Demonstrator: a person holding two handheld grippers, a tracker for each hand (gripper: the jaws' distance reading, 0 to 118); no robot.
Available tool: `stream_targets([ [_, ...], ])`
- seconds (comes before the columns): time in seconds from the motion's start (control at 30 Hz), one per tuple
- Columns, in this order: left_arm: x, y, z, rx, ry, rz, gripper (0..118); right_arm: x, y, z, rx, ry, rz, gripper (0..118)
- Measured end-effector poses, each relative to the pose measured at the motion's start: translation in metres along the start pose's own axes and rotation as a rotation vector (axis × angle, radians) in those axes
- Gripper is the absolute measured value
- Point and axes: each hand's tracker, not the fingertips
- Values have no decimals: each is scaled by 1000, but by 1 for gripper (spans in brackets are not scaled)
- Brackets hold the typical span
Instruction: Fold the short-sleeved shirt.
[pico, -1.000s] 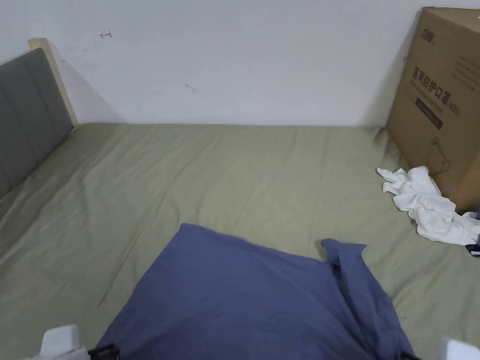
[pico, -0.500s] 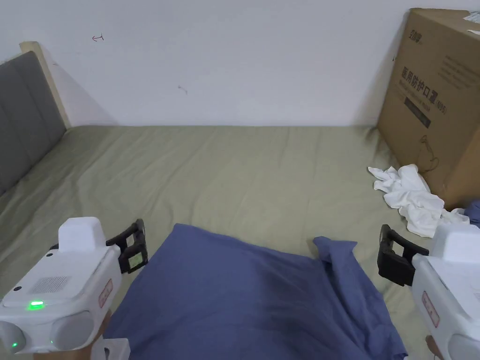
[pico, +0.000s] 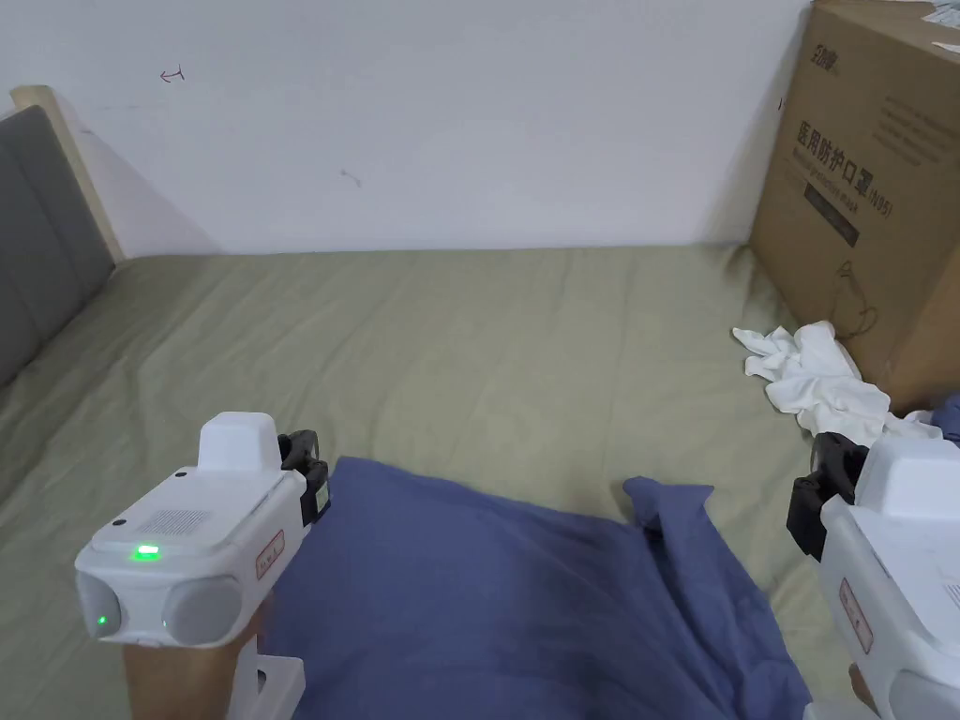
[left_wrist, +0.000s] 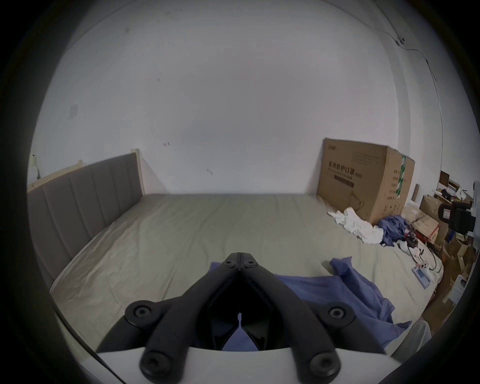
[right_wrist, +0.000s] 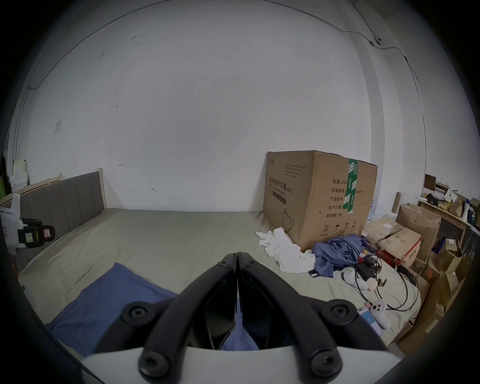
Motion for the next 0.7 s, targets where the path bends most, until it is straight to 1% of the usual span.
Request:
stream_targets([
  [0.17, -17, 9, -79, -122, -21, 6, 0, 4, -3, -31, -26, -14, 4, 0],
  [0.2, -22, 10, -100, -173, -28, 12, 0, 4, -4, -38, -35, -18, 4, 0],
  [0.3, -32, 8, -159, -267, -29, -2, 0, 4, -8, -61, -60, -31, 7, 0],
  [0.33, -35, 5, -177, -269, -18, -1, 0, 3, -9, -69, -74, -36, 7, 0],
  [0.4, -40, -1, -213, -343, -12, -30, 0, 3, -13, -86, -109, -38, 4, 0],
  [0.43, -41, -4, -231, -364, 2, -48, 5, 2, -16, -95, -118, -43, 6, 0],
  [0.47, -43, -7, -247, -406, 19, -60, 15, 2, -18, -102, -129, -47, 8, 0],
  [0.53, -46, -17, -278, -431, 30, -41, 61, 1, -24, -118, -148, -55, 8, 0],
  [0.57, -48, -22, -292, -469, 40, -40, 79, 0, -27, -126, -159, -59, 7, 0],
  [0.6, -50, -28, -305, -491, 52, -33, 93, 0, -29, -131, -173, -63, 7, 0],
  [0.63, -52, -34, -318, -522, 65, -37, 95, 0, -32, -138, -182, -65, 6, 0],
  [0.7, -55, -46, -336, -591, 55, -21, 95, -1, -36, -147, -196, -72, -1, 0],
])
